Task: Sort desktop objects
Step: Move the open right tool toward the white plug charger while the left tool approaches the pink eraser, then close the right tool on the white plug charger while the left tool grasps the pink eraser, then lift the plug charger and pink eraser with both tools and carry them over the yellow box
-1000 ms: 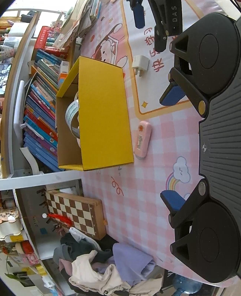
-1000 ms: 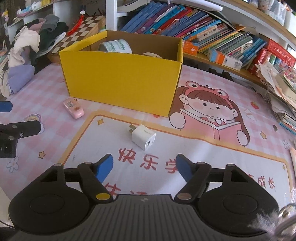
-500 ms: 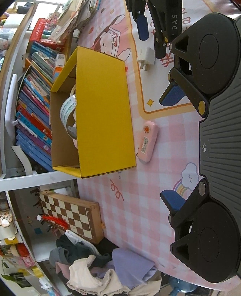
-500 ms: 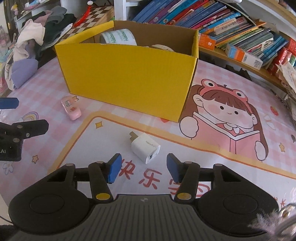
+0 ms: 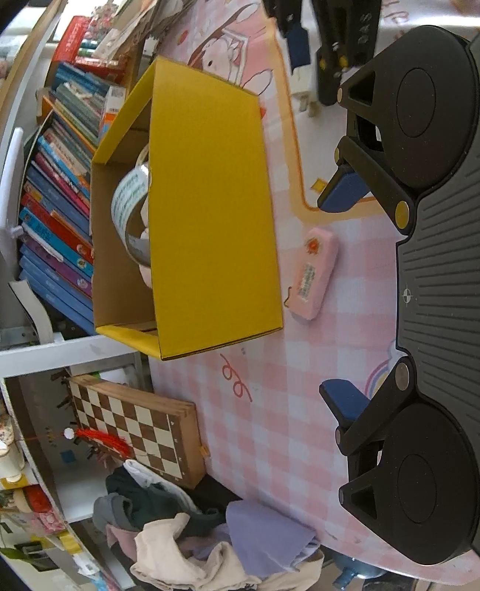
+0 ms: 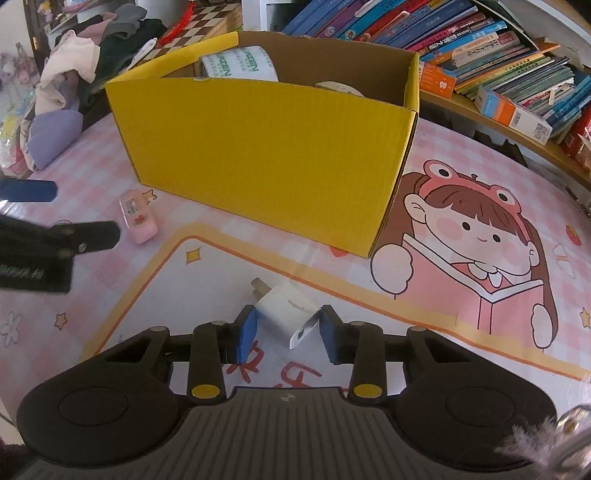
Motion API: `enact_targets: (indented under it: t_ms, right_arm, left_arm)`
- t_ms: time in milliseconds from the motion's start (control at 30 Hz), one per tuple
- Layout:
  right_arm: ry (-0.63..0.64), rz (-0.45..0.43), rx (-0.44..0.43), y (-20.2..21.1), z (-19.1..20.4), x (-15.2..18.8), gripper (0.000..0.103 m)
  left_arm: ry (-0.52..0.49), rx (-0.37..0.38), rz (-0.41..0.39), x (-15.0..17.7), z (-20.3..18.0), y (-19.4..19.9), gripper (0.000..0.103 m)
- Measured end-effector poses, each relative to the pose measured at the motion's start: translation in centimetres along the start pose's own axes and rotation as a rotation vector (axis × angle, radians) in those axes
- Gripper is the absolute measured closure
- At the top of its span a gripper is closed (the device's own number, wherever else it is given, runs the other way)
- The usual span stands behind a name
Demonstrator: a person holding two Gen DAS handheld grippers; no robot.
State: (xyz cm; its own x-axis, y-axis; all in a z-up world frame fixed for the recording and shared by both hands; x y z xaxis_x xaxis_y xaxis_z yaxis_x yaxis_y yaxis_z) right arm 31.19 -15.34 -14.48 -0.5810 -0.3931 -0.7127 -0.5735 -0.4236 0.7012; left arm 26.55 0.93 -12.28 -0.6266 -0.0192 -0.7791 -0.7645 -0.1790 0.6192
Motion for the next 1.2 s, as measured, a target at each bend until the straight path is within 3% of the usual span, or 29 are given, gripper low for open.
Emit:
enact_targets:
  t_ms: [100,433,800,967,1100,1200]
  right_arm:
    - [0.002,-0.004,-0.002,0.0,-0.4,0.0,0.068]
    - [0.013,-0.007,-0.007,-0.2,-0.8,-0.2,0.068]
    - [0.009,0.0,-0.008,-0.3,-0.8,-0.2,0.068]
    - [0.012,0.005,-0.003,-0.4,-0.7,-0.2,0.068]
    - [0.013,0.006,0.0,-0.4,-0.7,-0.2,0.068]
    - [0.012,0.007,0.001,-0.4,-0.7,-0.2,0.068]
  left_arm:
    - [0.023,0.009,0.013,-0.2,0.0,-1.1,0.01]
    - [0.012,0.03,0.039,0.0,-0.8,-4.0,0.01]
    - [0.033,0.176,0.055,0.1,-0.2,-5.7,0.01]
    - [0.011,0.191,0.063,0.2,-0.3,-5.9,0.01]
    - [-0.02,0.189,0.058,0.2,-0.7,-5.7,0.025]
    - [-0.044,0.188,0.055,0.2,-1.0,-5.6,0.026]
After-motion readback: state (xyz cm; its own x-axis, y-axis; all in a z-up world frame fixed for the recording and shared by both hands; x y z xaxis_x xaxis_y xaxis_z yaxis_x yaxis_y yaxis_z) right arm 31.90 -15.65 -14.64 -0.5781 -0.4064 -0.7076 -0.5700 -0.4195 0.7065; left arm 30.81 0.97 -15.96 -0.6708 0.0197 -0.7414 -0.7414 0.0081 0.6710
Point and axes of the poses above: each gripper's, at about its wrist camera, not at the fingertips, and y roughly against the way its jaws point, z to its left, x to its underside, the point moved 9 cm from there along -y, roughly the way its jaws point, and after that the axes turned 8 degrees about -z, right-handed, at the moved point
